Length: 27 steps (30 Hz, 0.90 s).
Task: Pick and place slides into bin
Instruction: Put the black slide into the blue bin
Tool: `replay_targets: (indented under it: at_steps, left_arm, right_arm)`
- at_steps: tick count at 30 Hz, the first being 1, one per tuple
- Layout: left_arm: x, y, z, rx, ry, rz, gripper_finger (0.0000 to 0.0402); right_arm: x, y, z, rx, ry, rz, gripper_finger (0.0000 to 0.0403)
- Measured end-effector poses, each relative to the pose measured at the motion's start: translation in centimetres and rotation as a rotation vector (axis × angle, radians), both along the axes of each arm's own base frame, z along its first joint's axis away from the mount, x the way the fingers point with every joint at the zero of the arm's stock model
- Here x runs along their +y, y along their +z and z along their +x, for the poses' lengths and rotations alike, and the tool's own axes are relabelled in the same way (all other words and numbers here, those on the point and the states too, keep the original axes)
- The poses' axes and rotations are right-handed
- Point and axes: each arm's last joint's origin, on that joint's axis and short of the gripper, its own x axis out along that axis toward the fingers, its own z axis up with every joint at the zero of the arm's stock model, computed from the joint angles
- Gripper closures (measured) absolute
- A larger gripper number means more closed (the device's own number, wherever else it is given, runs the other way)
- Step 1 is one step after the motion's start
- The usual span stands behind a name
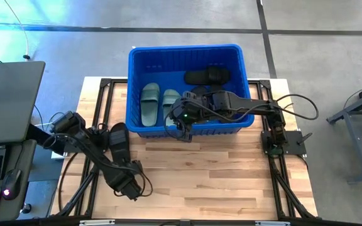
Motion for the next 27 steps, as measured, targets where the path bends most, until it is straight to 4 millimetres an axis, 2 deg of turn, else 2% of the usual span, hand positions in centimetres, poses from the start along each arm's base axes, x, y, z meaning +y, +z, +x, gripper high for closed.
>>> replay_targets:
  at_steps: [5,10,15,22,27]
  left_arm:
    - [1.2,-2.5,-1.7,0.070,0.055,0.020,0.0152]
    - [1.9,-4.5,-2.8,0.029,0.084,-0.003,0.0169]
    - [2.2,-4.4,-3.0,0.037,0.102,0.039,0.0221]
    - [2.1,-4.0,-2.9,0.041,0.100,0.045,0.0361]
    - [1.0,-2.6,-1.5,-0.006,0.136,-0.009,0.0368]
  right_arm:
    - [0.0,0.0,0.0,0.001,0.000,0.000,0.0263]
    - [-0.2,0.0,0.0,0.001,-0.005,-0.002,0.0263]
    - [-0.2,0.0,0.0,0.000,-0.008,-0.004,0.0263]
    - [-0.6,0.1,0.0,-0.008,-0.047,-0.046,0.0263]
    - [-0.7,0.1,0.0,-0.011,-0.064,-0.067,0.0263]
